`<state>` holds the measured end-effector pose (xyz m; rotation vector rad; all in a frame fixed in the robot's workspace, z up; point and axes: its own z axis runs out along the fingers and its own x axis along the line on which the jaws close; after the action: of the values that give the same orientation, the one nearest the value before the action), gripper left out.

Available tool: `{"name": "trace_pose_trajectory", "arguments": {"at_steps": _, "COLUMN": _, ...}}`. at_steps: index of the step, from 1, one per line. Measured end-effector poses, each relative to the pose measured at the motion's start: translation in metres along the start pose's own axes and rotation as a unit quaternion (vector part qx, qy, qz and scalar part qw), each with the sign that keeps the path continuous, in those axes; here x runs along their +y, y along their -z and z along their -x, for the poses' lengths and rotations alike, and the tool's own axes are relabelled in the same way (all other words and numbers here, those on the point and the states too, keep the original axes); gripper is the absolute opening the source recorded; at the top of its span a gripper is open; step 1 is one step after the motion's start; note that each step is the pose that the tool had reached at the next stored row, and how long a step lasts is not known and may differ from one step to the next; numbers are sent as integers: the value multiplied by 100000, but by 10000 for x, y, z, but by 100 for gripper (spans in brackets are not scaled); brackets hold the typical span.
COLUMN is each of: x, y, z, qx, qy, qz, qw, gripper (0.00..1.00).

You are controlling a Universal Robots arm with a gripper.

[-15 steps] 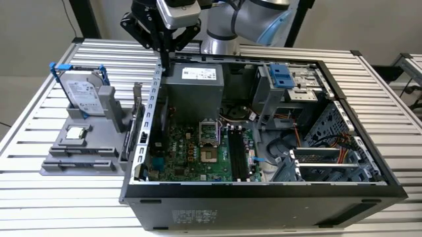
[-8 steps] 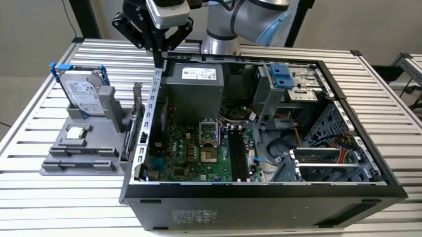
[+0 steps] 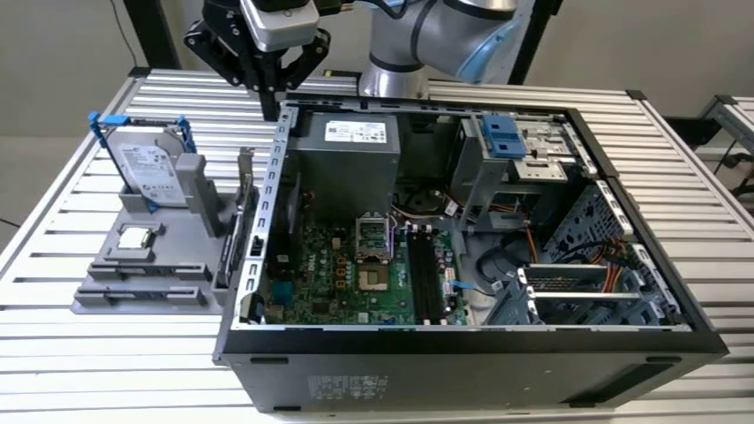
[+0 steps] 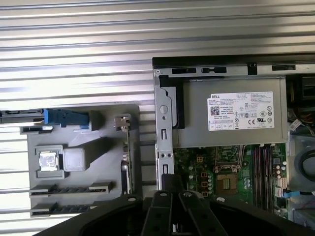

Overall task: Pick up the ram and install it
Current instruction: 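Reach for the ram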

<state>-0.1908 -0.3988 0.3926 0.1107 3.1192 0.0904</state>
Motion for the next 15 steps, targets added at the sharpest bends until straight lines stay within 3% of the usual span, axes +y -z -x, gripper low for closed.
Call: {"name": "trace_pose_trajectory", "arguments": {"at_steps": 15, "x": -18, "y": 5, "z": -260, "qx": 29, "qy": -5, "qz": 384, "qw": 99999, "gripper": 0}}
